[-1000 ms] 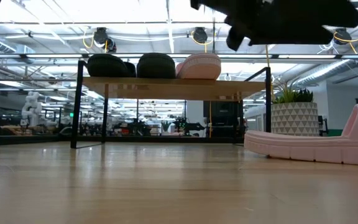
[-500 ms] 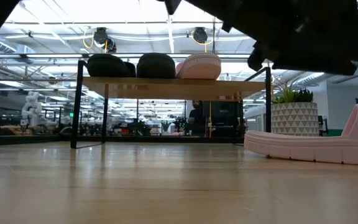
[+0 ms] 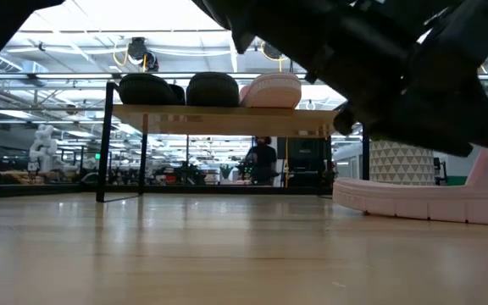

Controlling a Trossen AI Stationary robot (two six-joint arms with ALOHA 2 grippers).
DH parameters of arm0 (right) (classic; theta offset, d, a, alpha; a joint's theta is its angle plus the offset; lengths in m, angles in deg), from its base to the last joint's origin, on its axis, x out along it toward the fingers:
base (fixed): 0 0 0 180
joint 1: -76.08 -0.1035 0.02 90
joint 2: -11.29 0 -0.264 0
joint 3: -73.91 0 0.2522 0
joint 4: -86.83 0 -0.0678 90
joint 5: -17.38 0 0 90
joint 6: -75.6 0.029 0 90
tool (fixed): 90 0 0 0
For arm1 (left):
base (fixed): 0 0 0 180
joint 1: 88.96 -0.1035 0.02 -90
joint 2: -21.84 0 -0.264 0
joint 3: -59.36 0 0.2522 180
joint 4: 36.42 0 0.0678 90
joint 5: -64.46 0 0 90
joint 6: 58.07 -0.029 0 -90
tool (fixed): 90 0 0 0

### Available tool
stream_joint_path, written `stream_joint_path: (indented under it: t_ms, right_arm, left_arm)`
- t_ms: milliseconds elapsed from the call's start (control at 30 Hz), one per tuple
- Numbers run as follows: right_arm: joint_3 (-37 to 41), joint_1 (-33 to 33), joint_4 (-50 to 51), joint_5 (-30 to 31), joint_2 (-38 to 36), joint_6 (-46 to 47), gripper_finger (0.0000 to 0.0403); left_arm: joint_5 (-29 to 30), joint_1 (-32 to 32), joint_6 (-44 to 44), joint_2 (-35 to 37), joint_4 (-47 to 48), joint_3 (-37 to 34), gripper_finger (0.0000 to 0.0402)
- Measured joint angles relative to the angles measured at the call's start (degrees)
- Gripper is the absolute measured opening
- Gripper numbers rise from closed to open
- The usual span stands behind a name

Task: Pick and place slides into the shelf
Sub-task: Put the pink slipper onto the shelf

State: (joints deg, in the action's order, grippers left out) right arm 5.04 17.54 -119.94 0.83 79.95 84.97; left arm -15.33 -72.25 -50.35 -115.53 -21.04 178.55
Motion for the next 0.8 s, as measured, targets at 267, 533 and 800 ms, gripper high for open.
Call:
stream_joint_path:
  t_ms: [267, 533, 800]
  right_arm:
    - [0.00, 0.00, 0.04, 0.00, 0.00, -0.13, 0.0171]
    - [0.00, 0.00, 0.02, 0.00, 0.00, -0.09, 0.0171]
    - [0.00, 0.00, 0.04, 0.00, 0.00, 0.31, 0.0171]
  left_arm:
    - [-5.56, -1.02, 1.41, -1.43, -2.69, 0.04, 0.0172]
    - [-7.92, -0.87, 1.39, -2.44, -3.84, -0.01, 0.0172]
    - [-7.60, -0.96, 0.40, -3.60, -6.98, 0.04, 0.0172]
